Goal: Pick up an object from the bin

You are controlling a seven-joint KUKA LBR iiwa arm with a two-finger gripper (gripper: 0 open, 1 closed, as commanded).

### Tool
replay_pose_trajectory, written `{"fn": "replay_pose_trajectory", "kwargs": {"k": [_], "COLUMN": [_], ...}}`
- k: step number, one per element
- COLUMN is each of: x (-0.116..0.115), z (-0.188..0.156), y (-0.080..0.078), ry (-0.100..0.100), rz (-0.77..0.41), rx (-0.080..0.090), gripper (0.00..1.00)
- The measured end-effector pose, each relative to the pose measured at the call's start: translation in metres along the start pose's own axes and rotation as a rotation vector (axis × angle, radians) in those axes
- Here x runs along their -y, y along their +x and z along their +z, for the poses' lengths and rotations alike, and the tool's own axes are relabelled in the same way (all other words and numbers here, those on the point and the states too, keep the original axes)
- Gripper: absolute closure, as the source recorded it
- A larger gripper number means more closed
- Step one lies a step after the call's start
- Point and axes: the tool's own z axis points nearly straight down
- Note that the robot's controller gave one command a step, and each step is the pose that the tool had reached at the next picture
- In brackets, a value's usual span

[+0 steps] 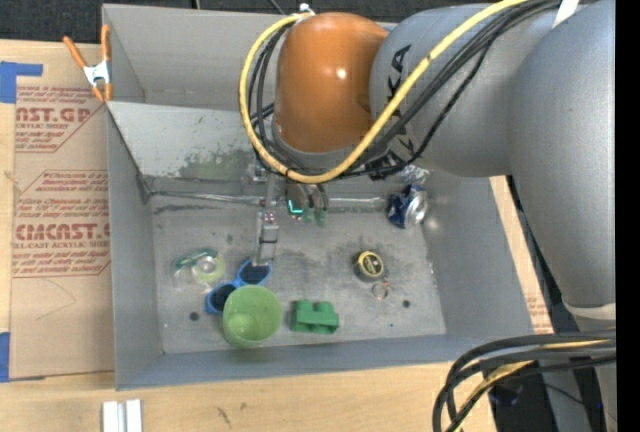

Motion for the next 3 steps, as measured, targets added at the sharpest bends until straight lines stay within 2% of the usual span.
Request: {"fn": "replay_pose_trajectory", "kwargs": {"k": [1,2,3], "x": [0.0031,0.0036,0.0037], "z": [0.0953,0.0985,0.0983], "y": [0.0295,0.0317,0.0312], "ry": [0.000,-0.001,-0.001], "rz": [-0.298,-0.298,-0.297], "rx": [0.015,0.008,0.009], "gripper": [0.00,1.00,0.00]}}
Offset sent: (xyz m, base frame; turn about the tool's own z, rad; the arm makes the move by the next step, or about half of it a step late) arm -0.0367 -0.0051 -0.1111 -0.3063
